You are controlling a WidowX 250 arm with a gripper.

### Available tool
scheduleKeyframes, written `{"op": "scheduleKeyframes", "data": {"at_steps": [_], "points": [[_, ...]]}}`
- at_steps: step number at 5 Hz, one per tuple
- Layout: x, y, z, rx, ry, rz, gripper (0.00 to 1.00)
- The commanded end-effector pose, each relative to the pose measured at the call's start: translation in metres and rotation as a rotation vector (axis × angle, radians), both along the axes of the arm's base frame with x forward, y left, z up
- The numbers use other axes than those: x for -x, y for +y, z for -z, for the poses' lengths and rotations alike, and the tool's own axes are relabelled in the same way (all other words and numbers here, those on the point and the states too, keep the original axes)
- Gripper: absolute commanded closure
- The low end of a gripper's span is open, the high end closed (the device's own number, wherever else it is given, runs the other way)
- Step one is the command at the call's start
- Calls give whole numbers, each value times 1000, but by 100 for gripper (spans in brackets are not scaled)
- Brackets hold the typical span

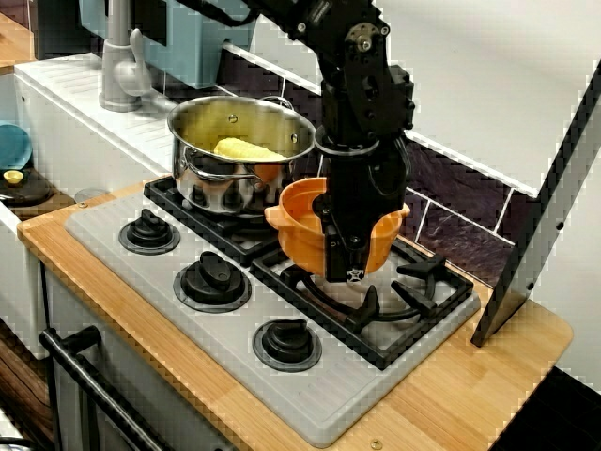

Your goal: Lift pot from stove

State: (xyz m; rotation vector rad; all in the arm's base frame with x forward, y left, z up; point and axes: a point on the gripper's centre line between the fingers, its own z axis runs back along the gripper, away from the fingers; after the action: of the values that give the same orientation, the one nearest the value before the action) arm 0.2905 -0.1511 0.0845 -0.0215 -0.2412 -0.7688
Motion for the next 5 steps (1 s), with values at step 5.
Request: {"op": "scheduleKeyframes", "data": {"at_steps": [5], "points": [[-3, 3, -80, 129, -110, 8, 100]]}}
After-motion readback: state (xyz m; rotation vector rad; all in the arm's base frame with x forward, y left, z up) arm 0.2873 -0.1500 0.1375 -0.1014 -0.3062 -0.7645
